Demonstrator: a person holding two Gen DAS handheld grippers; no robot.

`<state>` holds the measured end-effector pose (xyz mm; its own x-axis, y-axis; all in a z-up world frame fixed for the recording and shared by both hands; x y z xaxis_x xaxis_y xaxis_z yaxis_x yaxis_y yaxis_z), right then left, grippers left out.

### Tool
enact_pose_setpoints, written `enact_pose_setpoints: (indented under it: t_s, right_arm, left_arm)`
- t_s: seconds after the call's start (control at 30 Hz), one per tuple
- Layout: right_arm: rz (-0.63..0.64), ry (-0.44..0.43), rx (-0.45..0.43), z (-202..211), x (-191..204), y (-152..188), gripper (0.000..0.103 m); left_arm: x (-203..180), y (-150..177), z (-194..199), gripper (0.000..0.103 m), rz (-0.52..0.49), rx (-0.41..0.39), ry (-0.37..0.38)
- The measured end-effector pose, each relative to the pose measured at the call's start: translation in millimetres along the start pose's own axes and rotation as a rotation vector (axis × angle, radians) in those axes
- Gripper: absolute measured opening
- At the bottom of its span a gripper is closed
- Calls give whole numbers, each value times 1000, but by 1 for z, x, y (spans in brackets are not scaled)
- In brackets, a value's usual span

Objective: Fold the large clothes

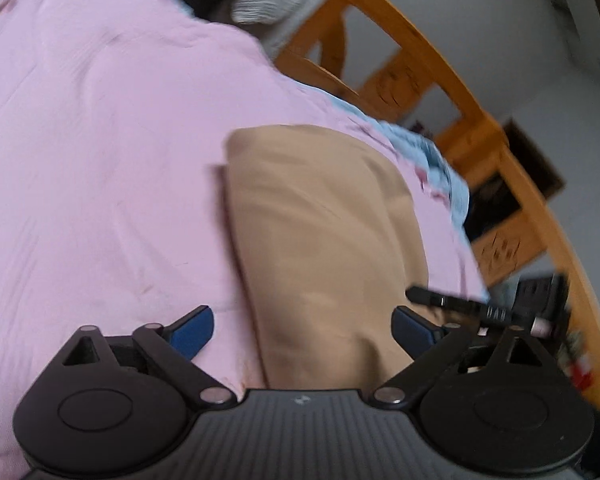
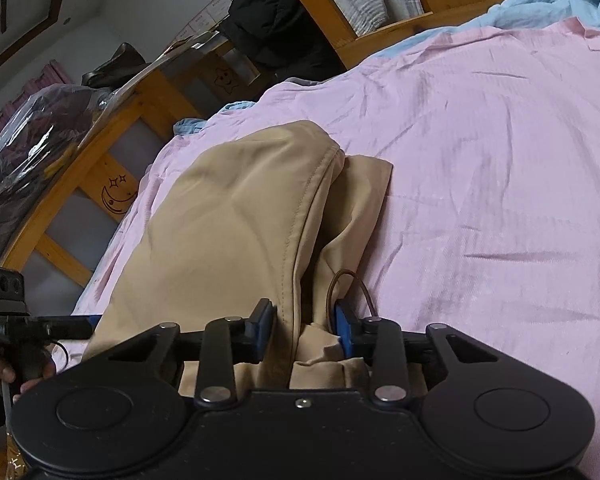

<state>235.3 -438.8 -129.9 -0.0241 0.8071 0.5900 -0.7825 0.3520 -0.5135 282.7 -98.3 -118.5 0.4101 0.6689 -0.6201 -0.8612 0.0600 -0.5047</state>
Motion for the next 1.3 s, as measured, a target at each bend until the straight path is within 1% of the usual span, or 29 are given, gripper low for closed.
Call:
enact_pose_setpoints:
  t_s: [0.1,0.17,0.23,0.4,0.43,0.47,0.57,0.63,0.7,0.8,0.87,0.9,0.97,1.07,1.2,1.3]
  right_arm:
    - [-9,-11,-1,0,-3,0,35]
    - [-17,-16,-1,0,-5,1,35]
    - [-38,-25,-1,-1,-8,1,34]
    - [-61,-41,1,-1,-12,2,35]
    - [-66,-43,3,-2,-12,2,35]
    - [-67,-44,3,-2,-13,1,35]
    - [-57,-36,2,-1,-11,2,38]
    - [-50,-24,1,-1,-9,2,38]
    - [-23,-5,2,-2,-5,3,37]
    - [-9,14,-6,0,-3,5,29]
    - [-37,9,-18,4,-5,4,22]
    - [-52,3,-25,7,-5,4,20]
    - [-83,-21,-41,13,-4,3,14]
    - [-109,-58,-59,20,1,3,11]
    - [-119,-76,-77,27,5,3,10]
    - [-132,-90,-95,30,8,2,9]
  left_arm:
    - [20,-2,-6,87,104,-2,71]
    - [27,-3,-16,80,134,22,105]
    - [29,-2,-28,78,134,52,114]
    - [24,-6,-46,78,125,89,110]
    - [22,-6,-47,75,114,96,105]
    - [18,-6,-49,70,99,99,96]
    - [2,-10,-47,64,52,111,32]
    - [-8,-15,-47,61,47,129,-28]
    - [-23,-19,-47,59,-4,137,-94]
    - [-53,-25,-45,56,-115,138,-192]
    - [-73,-29,-44,54,-176,139,-242]
    - [-83,-31,-44,54,-208,139,-262]
    - [-101,-36,-45,52,-263,143,-293]
    - [-121,-39,-43,51,-330,146,-316]
    - [-135,-43,-40,50,-364,148,-324]
    - [-136,-47,-38,50,-377,145,-328]
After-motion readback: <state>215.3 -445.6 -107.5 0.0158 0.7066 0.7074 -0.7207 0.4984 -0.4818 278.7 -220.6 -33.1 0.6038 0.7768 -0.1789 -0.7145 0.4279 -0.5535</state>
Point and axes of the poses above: each gripper's, at about its wrist camera, not at the fingertips, and z roughly against the way its jaws point, x to its left, y to its underside, the point moved 4 cm from there along -z, roughly the way its jaws point, and after that the axes turned 3 degrees about -z, right-handed, at the moved point
